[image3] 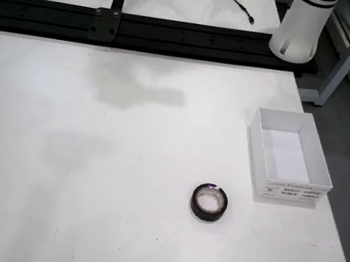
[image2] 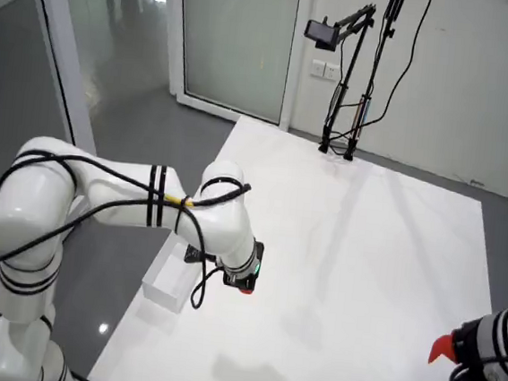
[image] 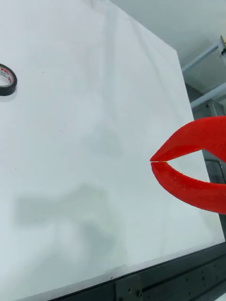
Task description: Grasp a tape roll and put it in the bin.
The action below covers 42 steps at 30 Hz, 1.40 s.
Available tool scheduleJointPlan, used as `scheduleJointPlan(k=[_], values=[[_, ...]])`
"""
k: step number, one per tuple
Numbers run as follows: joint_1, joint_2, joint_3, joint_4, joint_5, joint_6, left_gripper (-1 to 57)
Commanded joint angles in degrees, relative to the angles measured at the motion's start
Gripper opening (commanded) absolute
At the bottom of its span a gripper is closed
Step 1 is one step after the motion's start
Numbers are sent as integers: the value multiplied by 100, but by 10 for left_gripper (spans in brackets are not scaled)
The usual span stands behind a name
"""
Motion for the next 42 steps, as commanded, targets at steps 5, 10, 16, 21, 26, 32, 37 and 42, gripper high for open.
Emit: scheduleJointPlan(k=[5,10,16,21,26,32,37,42], values=[[35,0,0,0,53,0,-3],[79,0,0,0,70,0,-3],[202,0,0,149,53,0,-3],[413,-9,-9,237,-61,0,37],[677,62,-9,404,-176,0,59],[1107,484,-9,396,-536,9,107],[1433,1028,-141,413,-940,9,156],[1740,1732,-448,422,-1028,9,161]])
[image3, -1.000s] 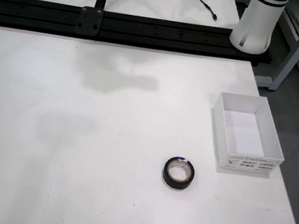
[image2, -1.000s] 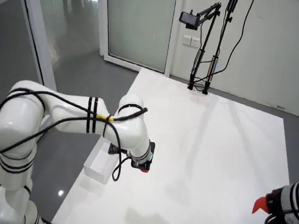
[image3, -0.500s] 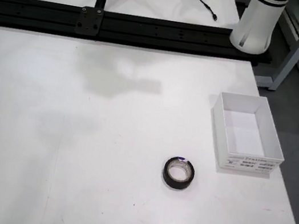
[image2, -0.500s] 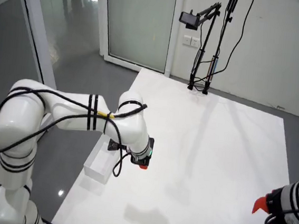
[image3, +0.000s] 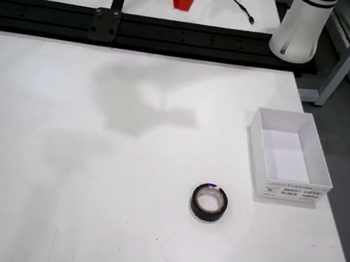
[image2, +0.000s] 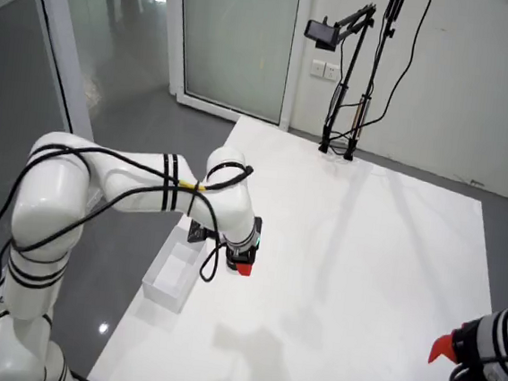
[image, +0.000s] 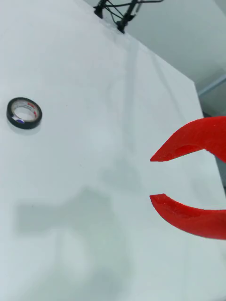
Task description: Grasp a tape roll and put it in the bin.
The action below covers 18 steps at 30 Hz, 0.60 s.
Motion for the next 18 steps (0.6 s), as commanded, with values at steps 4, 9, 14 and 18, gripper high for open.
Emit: scheduleJointPlan(k=[4,9,14,18], values=[[1181,1901,-718,255,-726,-2,168],[1453,2288,-920,334,-726,-64,192],[1682,2323,-824,510,-691,-213,201],[1919,2332,-701,537,-735,-292,204]])
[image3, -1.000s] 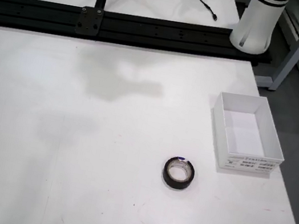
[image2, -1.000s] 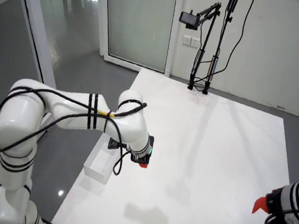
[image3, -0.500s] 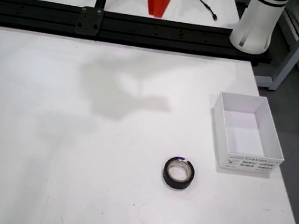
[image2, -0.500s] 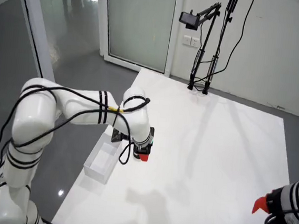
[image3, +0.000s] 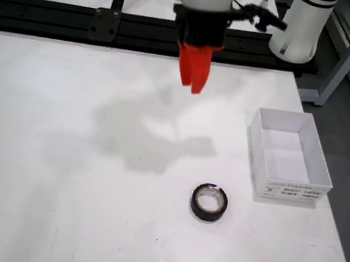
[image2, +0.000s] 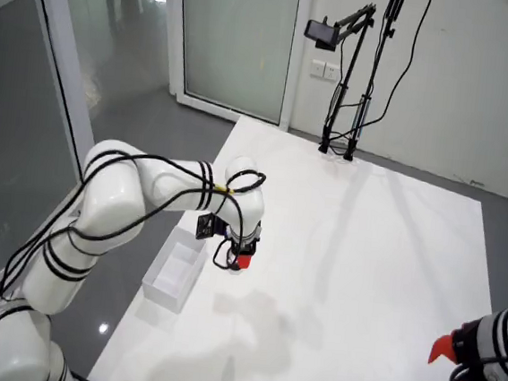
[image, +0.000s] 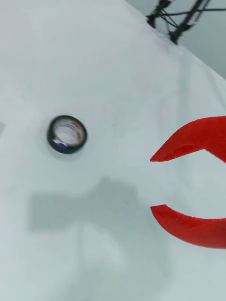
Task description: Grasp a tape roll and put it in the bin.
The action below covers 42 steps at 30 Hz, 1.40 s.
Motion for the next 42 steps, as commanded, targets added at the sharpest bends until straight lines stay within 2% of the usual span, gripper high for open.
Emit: scheduleJointPlan(k=[1,10,15,28,42], values=[[981,835,-109,316,-250,-286,205],[1130,1327,-101,342,-751,-356,207],[1130,1722,-417,342,-847,-356,207],[1183,2557,-1428,465,-970,-356,207],[1139,2654,-1445,465,-970,-356,207]])
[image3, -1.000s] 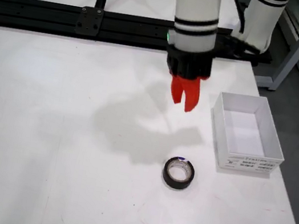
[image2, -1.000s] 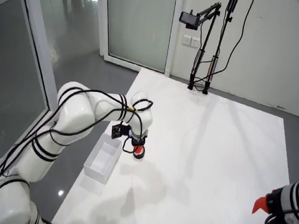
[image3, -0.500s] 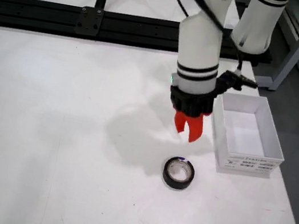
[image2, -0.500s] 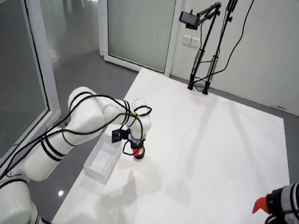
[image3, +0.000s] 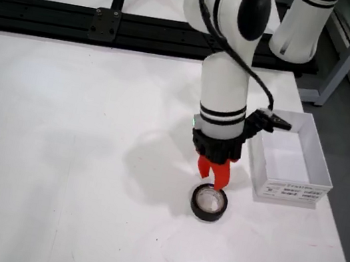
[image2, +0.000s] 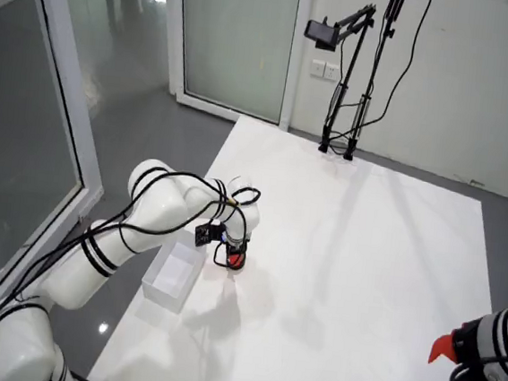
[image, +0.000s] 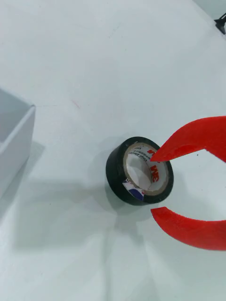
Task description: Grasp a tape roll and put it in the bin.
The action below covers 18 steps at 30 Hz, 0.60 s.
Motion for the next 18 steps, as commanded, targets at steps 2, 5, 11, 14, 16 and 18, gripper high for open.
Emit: scheduleJointPlan(k=[2,5,11,14,16,18], values=[[-2,447,-336,50,-109,-16,207],[-46,447,-319,24,-109,-16,207],[-90,447,-319,6,-109,-16,207],[-90,447,-319,6,-109,-16,198],[-81,447,-310,6,-109,-16,190],[-72,447,-301,15,-109,-16,189]])
